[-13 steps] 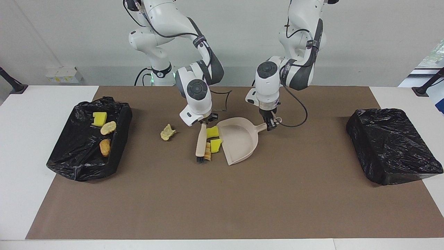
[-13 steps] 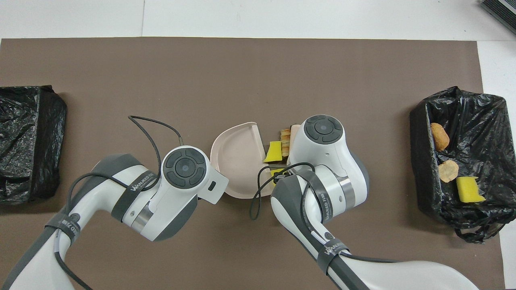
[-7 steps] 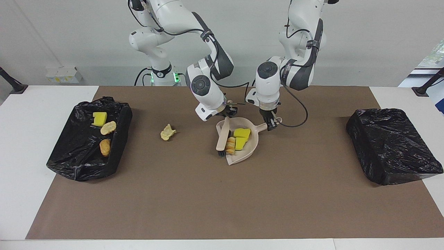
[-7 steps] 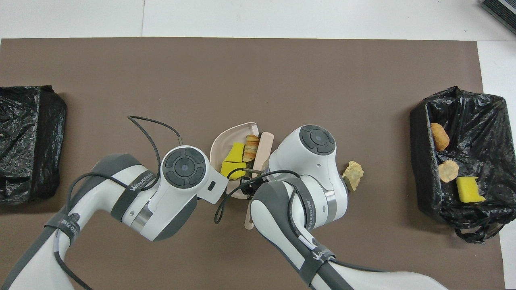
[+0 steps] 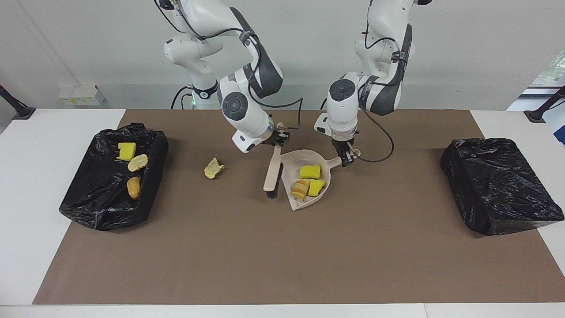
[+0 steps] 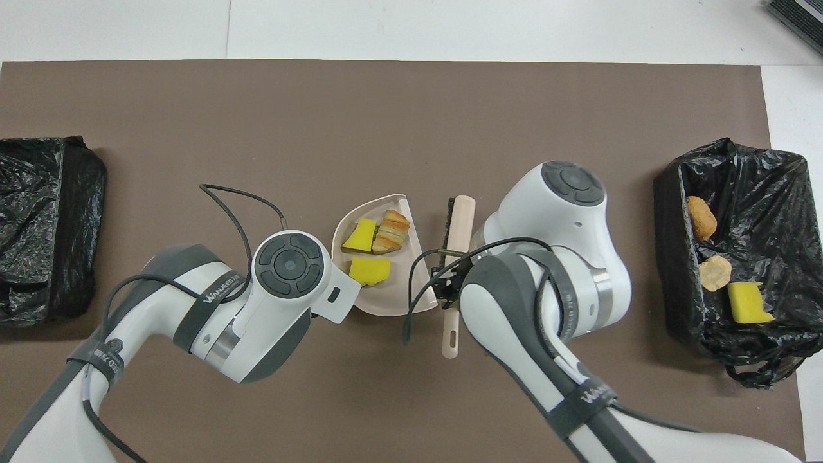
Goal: Sweep and dump trash in bin
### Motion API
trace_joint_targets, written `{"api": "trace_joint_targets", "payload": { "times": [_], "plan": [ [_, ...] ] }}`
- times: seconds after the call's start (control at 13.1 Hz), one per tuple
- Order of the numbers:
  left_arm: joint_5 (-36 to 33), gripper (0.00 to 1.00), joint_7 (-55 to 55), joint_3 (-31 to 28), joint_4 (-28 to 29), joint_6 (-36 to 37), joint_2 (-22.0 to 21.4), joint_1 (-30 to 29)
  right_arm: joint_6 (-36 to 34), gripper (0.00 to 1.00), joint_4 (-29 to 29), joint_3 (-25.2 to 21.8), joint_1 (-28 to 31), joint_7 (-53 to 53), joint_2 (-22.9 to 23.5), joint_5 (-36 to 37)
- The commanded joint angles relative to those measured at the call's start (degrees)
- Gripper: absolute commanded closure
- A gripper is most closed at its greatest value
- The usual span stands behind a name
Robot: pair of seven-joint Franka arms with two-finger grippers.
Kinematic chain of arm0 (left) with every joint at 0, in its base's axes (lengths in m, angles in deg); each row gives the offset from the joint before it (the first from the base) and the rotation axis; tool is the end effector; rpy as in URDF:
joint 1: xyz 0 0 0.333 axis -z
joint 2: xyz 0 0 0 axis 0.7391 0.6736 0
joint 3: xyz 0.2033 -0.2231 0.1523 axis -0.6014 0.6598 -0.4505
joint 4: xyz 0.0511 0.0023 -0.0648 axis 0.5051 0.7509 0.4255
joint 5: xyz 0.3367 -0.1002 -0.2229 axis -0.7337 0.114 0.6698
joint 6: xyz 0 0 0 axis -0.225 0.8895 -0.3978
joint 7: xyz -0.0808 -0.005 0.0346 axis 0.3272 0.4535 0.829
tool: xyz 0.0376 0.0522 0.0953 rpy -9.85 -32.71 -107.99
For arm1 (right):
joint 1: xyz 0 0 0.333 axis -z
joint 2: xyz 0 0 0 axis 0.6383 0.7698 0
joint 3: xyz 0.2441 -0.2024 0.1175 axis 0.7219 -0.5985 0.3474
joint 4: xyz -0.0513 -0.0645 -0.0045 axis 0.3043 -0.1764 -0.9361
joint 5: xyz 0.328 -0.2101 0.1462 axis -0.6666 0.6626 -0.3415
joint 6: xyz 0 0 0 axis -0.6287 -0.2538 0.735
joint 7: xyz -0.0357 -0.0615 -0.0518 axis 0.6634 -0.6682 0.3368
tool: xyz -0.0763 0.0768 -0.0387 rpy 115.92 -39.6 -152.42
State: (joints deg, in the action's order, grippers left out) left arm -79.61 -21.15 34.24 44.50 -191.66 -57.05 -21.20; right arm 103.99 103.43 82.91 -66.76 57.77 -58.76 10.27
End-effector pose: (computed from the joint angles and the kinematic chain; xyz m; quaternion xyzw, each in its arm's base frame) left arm 0.4861 -0.2938 0.3512 -0.7710 0.6301 0.0483 0.0785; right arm 0.5346 0.2715 0.3942 -0.9716 0.0747 0.1940 0.1130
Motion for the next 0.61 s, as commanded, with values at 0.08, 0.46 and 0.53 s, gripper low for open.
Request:
{"api": "trace_joint_targets", "payload": {
  "times": [0.08, 0.46, 0.53],
  "plan": [
    [-0.3, 1.00, 0.1, 0.2, 1.5, -0.2, -1.3, -0.8, -9.2, 1.00, 0.1, 0.6, 7.0, 1.3, -4.0, 10.0],
    [-0.3, 1.00, 0.1, 0.2, 1.5, -0.1, -1.3, -0.9, -14.9, 1.00, 9.7, 0.7, 11.4, 0.8, -9.9, 22.1],
    [-0.3, 1.00, 0.1, 0.2, 1.6, -0.1, -1.3, -0.9, -12.9, 1.00, 14.0, 0.7, 11.4, 0.1, -12.4, 23.3]
  ]
}}
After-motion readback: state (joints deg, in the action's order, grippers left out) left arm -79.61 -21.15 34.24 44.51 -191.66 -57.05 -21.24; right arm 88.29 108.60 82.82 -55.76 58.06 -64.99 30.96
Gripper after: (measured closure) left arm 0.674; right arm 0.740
